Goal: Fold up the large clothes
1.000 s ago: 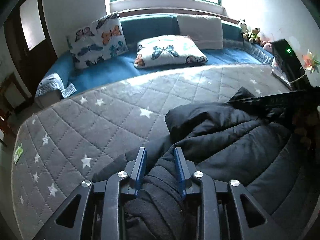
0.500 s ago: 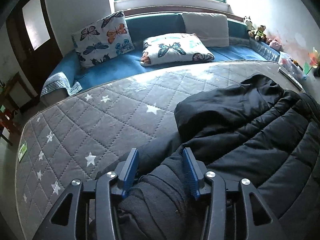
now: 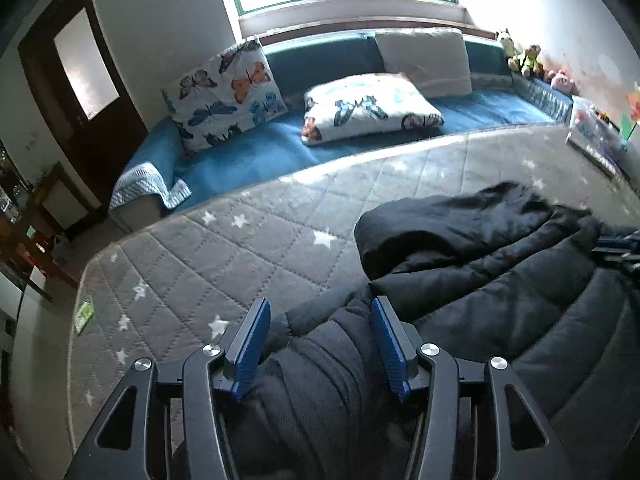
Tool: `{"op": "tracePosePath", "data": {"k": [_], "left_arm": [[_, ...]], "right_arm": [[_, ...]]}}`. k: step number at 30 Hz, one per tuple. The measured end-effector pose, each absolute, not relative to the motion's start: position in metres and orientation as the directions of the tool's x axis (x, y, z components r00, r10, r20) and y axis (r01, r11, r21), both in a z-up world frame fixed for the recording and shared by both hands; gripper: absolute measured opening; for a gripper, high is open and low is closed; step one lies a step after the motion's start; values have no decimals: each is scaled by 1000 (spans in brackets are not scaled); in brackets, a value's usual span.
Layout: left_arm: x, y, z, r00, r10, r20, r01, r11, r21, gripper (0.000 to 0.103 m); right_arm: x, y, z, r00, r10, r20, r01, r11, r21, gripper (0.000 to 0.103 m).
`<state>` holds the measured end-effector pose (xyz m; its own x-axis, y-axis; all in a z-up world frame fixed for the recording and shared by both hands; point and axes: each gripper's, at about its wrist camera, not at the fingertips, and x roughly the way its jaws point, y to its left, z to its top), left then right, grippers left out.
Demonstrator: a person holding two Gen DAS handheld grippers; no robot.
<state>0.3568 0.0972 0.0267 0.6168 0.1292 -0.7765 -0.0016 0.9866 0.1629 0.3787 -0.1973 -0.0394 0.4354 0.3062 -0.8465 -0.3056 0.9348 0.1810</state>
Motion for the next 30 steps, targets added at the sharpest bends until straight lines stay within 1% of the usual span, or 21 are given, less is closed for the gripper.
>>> {"op": "tracePosePath", "data": {"k": [5, 10, 13, 14, 17, 19, 23, 26, 30], "left_arm": [[315, 85, 61, 657, 79, -750, 26, 992, 126, 56], [271, 70, 71, 657, 41, -753, 62, 992, 109, 56], [254, 70, 65, 650, 50, -758, 49, 993, 108, 56], [250, 72, 61, 638, 31, -769, 57, 995, 87, 56], [252, 82, 42, 588, 29, -808, 37, 997, 62, 56], [254, 90, 33, 575, 4, -818, 27, 999, 23, 56], [256, 100, 22, 562, -42, -826, 14, 999, -42, 57], [259, 100, 13, 555, -51, -830, 23, 999, -46, 57], [263, 104, 5, 550, -80, -831, 7, 996, -91, 57]], "right_arm": [[375, -200, -42, 449, 329, -831, -314, 929, 197, 35], [372, -198, -42, 467, 325, -822, -321, 929, 185, 35], [371, -200, -43, 466, 331, -820, -322, 927, 192, 35], [369, -201, -43, 466, 332, -820, -321, 927, 194, 35], [368, -202, -43, 466, 331, -821, -321, 927, 192, 35], [368, -201, -43, 466, 333, -820, -321, 927, 194, 35], [369, -202, -43, 464, 336, -820, -321, 926, 198, 35], [370, -202, -43, 465, 334, -820, -321, 927, 196, 35], [370, -202, -44, 467, 333, -819, -322, 927, 193, 35]]}}
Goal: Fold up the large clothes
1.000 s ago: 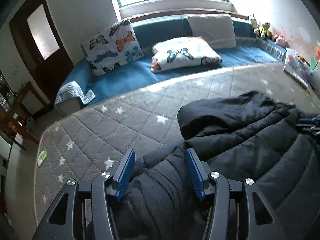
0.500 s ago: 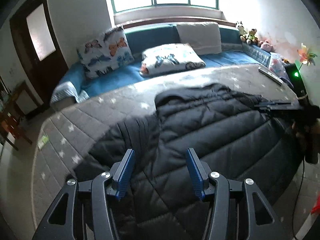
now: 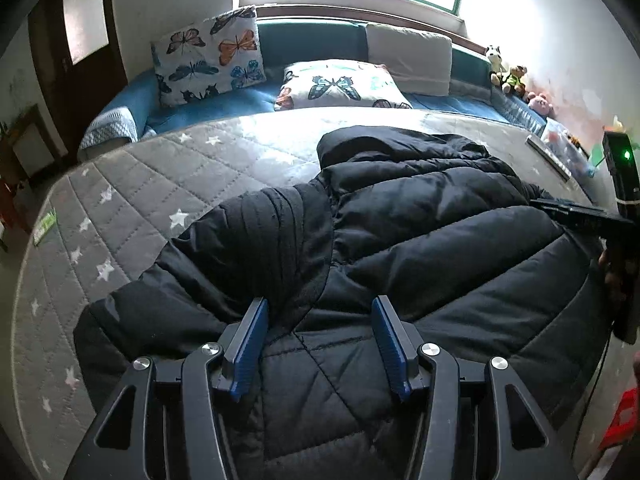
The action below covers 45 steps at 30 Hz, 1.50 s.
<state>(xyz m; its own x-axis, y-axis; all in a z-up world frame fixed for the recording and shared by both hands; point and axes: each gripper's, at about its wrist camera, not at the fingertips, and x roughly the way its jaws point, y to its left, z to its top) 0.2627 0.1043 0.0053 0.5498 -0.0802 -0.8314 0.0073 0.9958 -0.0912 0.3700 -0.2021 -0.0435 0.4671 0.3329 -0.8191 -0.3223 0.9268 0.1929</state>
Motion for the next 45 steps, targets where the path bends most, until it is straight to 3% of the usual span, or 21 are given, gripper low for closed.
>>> {"op": "tracePosePath", "data": {"k": [4, 16, 27, 36, 41, 45], "left_arm": [[265, 114, 2, 545, -126, -829, -5, 988, -154, 57], [249, 101, 34, 596, -57, -801, 25, 998, -52, 57], [178, 112, 78, 637, -134, -759, 87, 991, -102, 59], [157, 111, 49, 585, -184, -790, 115, 983, -144, 59], [161, 120, 30, 580, -228, -782, 103, 973, -208, 59], [171, 126, 16, 559, -279, -780, 92, 957, -277, 59]], "right_arm": [[370, -202, -44, 465, 334, -820, -321, 927, 195, 35], [365, -205, -19, 487, 311, -816, -330, 931, 158, 35], [317, -180, 23, 519, 326, -790, -442, 893, 78, 38], [280, -132, 10, 402, 423, -812, -597, 793, 118, 40], [276, -104, -13, 384, 361, -850, -653, 757, 27, 45], [285, -100, -26, 345, 337, -876, -647, 761, 38, 45]]}}
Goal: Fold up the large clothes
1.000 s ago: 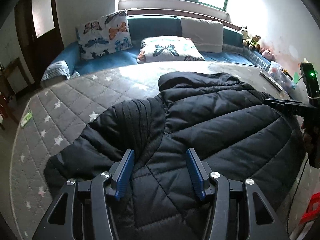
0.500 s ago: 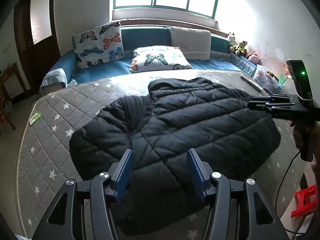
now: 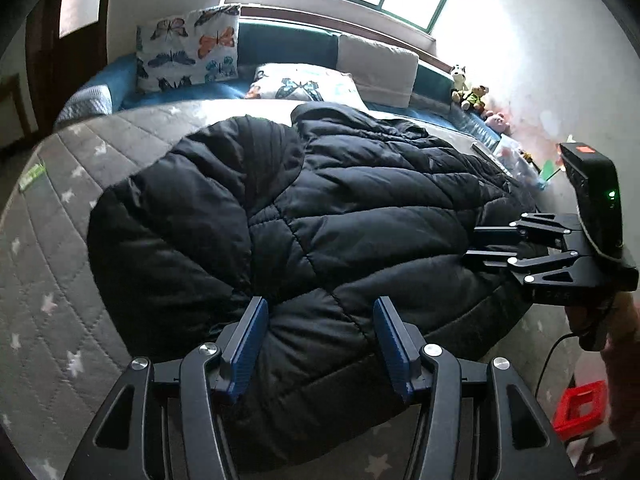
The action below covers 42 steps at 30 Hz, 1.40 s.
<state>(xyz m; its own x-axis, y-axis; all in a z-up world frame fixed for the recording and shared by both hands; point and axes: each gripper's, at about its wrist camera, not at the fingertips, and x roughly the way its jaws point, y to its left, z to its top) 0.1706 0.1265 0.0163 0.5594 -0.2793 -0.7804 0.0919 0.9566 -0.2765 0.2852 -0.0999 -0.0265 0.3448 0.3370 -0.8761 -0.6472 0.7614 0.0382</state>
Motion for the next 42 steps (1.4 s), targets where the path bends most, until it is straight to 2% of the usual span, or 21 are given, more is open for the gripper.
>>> {"op": "tracePosePath", "data": {"k": [7, 11, 17, 22, 30, 33, 37, 42], "left_arm": [[172, 122, 17, 566, -258, -783, 87, 963, -254, 59], [172, 121, 39, 573, -259, -777, 93, 963, -252, 59], [185, 135, 69, 622, -236, -746, 92, 969, -229, 59], [219, 160, 56, 610, -208, -764, 29, 970, -240, 59], [242, 161, 24, 568, -202, -798, -13, 967, -254, 59], [246, 158, 36, 573, -196, -796, -6, 970, -244, 59], [256, 152, 54, 597, -214, -773, 18, 967, -254, 59], [286, 153, 57, 591, -223, -776, 3, 962, -273, 59]], "right_arm": [[289, -94, -29, 335, 303, -892, -647, 762, 17, 46], [286, -119, -10, 324, 346, -881, -613, 786, 83, 46], [274, -181, 5, 349, 285, -893, -534, 843, 61, 46], [267, -208, -9, 335, 224, -915, -492, 870, 33, 46], [273, -208, -34, 297, 233, -926, -499, 865, 57, 46], [276, -206, -20, 281, 240, -929, -503, 862, 71, 46], [291, -202, 15, 352, 272, -896, -512, 857, 59, 46], [338, -184, 24, 386, 314, -867, -507, 858, 85, 46]]}}
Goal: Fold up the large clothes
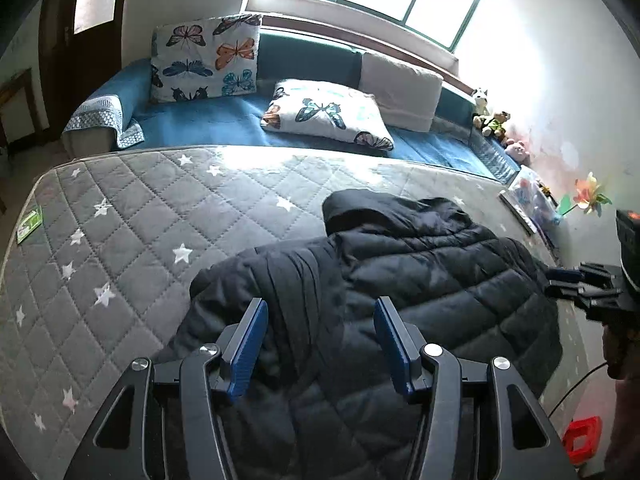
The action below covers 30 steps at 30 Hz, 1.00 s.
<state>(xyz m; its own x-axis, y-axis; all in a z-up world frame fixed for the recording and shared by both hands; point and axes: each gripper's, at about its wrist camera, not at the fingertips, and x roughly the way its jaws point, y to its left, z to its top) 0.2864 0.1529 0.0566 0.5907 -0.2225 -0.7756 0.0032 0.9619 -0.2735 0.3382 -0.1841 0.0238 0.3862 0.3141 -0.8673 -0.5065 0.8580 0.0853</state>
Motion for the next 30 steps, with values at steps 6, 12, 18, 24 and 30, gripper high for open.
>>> {"op": "tracePosePath", "data": {"k": [6, 12, 18, 24, 30], "left_arm": [[311, 158, 36, 555, -215, -804, -25, 961, -274, 59], [323, 162, 14, 519, -235, -822, -50, 951, -303, 59], [316, 161, 20, 550, -228, -804, -55, 950, -308, 59], [286, 156, 49, 592, -164, -789, -61, 967, -247, 59], [241, 158, 72, 614, -116, -781, -58, 980, -191, 59]], "right_arm": [[381, -165, -7, 359, 327, -874, -477, 869, 129, 46], [389, -181, -40, 314, 341, -886, -435, 881, 185, 47], [378, -188, -22, 358, 365, -860, -439, 878, 190, 46], [351, -208, 9, 415, 380, -826, -418, 887, 198, 50], [324, -232, 26, 452, 355, -818, -392, 903, 175, 58]]}}
